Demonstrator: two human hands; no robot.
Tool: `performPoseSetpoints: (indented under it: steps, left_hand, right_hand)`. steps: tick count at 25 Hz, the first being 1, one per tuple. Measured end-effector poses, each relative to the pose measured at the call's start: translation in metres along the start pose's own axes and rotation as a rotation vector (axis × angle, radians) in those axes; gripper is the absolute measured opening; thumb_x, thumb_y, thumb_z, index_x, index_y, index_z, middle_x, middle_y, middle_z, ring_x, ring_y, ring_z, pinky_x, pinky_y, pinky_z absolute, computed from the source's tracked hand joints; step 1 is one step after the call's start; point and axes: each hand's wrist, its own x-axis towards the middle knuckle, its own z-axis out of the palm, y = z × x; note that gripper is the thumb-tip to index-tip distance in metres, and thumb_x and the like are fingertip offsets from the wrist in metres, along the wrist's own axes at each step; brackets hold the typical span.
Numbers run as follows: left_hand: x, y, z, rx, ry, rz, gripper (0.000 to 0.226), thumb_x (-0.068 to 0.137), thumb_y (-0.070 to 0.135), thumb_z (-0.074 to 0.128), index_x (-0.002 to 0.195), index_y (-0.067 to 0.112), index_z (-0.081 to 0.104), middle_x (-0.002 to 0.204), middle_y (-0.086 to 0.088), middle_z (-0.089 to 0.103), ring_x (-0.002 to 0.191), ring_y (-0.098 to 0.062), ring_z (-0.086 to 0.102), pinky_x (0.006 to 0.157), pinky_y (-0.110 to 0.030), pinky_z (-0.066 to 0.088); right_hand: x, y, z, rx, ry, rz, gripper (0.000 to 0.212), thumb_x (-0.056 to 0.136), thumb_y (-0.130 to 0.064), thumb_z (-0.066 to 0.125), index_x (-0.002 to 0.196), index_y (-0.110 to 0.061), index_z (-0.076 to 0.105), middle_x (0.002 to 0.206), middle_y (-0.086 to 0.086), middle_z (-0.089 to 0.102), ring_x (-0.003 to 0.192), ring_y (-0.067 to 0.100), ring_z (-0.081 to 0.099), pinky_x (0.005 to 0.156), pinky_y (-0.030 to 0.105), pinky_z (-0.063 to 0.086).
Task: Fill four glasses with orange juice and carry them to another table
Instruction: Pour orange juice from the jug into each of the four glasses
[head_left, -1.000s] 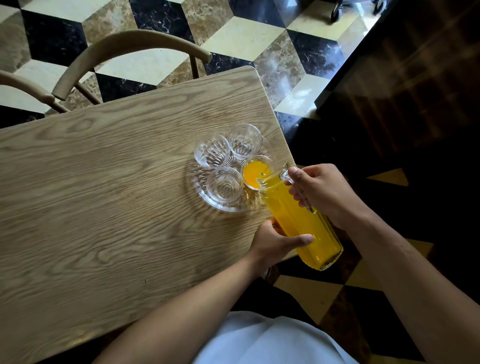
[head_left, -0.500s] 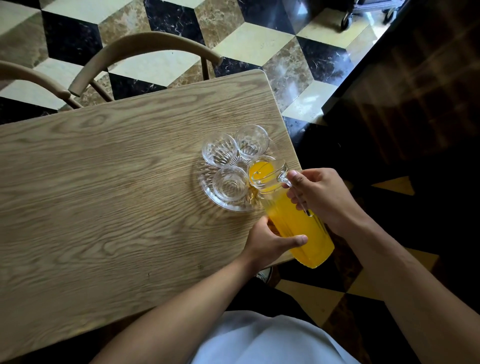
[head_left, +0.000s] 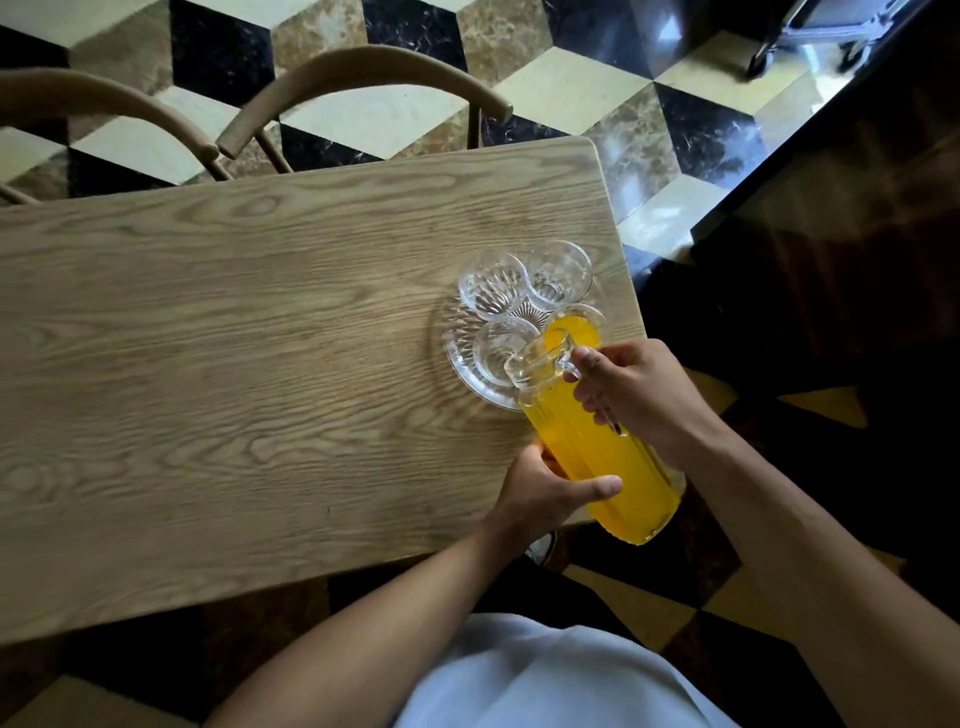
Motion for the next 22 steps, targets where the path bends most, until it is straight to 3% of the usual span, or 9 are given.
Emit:
performPoseSetpoints:
  steps: [12, 16, 22]
  left_hand:
    - [-0.006, 0.002, 0.004, -0.046, -0.060, -0.009, 0.052, 0.074, 0.020, 0.095, 0.119, 0.013, 0.071, 0.112, -0.007, 0.082, 0.102, -0.022, 0.080, 0.084, -0.029, 0.062]
    - [-0.005, 0.004, 0.003, -0.044, -0.073, 0.004, 0.047, 0.074, 0.018, 0.095, 0.116, 0.016, 0.072, 0.114, -0.010, 0.082, 0.105, -0.027, 0.079, 0.089, -0.036, 0.063]
    - [-0.003, 0.007, 0.003, -0.044, -0.089, -0.012, 0.058, 0.073, 0.017, 0.094, 0.123, 0.004, 0.068, 0.119, -0.021, 0.078, 0.114, -0.043, 0.073, 0.103, -0.056, 0.059]
  right_hand:
    - [0.007, -0.003, 0.005, -0.092, 0.007, 0.027, 0.043, 0.103, -0.035, 0.056, 0.082, -0.002, 0.075, 0.068, 0.007, 0.070, 0.058, 0.016, 0.060, 0.057, 0.033, 0.052]
    - [0.010, -0.006, 0.007, -0.147, 0.009, 0.029, 0.044, 0.103, -0.038, 0.056, 0.082, -0.003, 0.075, 0.074, 0.012, 0.075, 0.061, 0.020, 0.064, 0.063, 0.038, 0.057]
    - [0.014, -0.011, 0.008, -0.140, 0.008, 0.018, 0.045, 0.103, -0.035, 0.057, 0.083, 0.001, 0.075, 0.073, 0.014, 0.072, 0.060, 0.022, 0.062, 0.059, 0.035, 0.053]
